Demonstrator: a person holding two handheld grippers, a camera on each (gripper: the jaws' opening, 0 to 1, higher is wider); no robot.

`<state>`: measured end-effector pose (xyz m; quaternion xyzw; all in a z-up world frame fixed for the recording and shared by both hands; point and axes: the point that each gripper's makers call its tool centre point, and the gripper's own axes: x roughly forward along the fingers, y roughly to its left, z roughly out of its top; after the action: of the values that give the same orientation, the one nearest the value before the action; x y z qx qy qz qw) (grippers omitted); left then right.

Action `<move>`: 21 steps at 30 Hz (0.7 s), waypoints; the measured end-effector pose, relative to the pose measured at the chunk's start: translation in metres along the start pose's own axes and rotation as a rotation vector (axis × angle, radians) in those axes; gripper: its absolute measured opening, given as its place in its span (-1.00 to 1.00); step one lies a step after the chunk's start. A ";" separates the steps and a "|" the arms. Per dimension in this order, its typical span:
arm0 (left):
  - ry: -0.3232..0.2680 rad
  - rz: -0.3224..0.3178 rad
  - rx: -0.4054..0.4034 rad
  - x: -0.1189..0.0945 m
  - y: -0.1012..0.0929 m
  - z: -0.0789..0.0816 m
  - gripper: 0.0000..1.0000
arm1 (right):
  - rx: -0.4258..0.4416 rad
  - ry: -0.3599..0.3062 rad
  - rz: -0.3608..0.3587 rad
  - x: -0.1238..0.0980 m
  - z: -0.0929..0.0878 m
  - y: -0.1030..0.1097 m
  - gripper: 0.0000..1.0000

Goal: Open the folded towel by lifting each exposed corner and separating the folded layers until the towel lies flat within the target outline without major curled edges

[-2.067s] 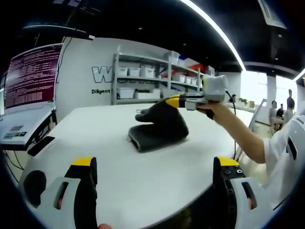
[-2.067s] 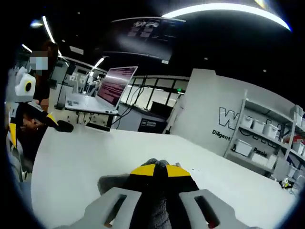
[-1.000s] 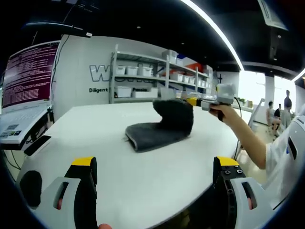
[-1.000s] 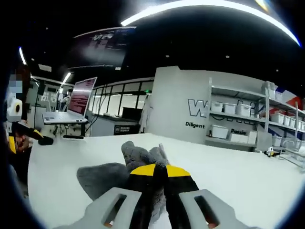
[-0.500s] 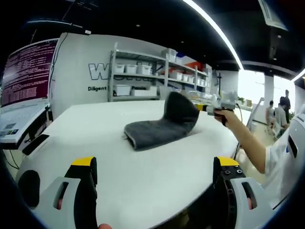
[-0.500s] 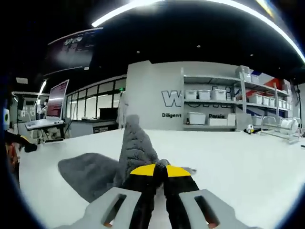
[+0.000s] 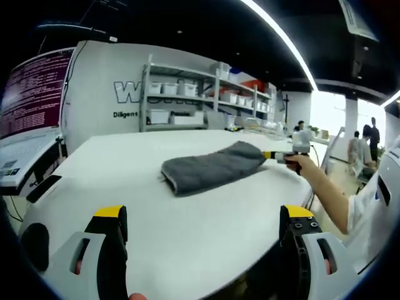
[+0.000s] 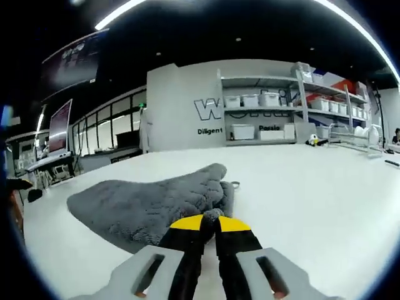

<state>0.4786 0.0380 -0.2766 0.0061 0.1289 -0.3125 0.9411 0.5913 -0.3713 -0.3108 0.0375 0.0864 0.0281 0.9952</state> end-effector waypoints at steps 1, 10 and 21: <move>0.000 0.002 -0.001 0.000 0.001 0.000 0.99 | -0.011 0.003 -0.005 0.000 0.000 0.000 -0.94; -0.004 0.009 -0.006 -0.002 0.002 -0.001 0.99 | -0.054 0.009 0.010 -0.006 0.000 -0.001 -0.83; -0.002 0.013 -0.011 -0.002 0.004 -0.003 0.99 | -0.143 -0.023 0.051 -0.043 0.010 -0.009 -0.42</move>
<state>0.4786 0.0430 -0.2792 0.0016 0.1296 -0.3057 0.9433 0.5515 -0.3839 -0.2950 -0.0312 0.0715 0.0591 0.9952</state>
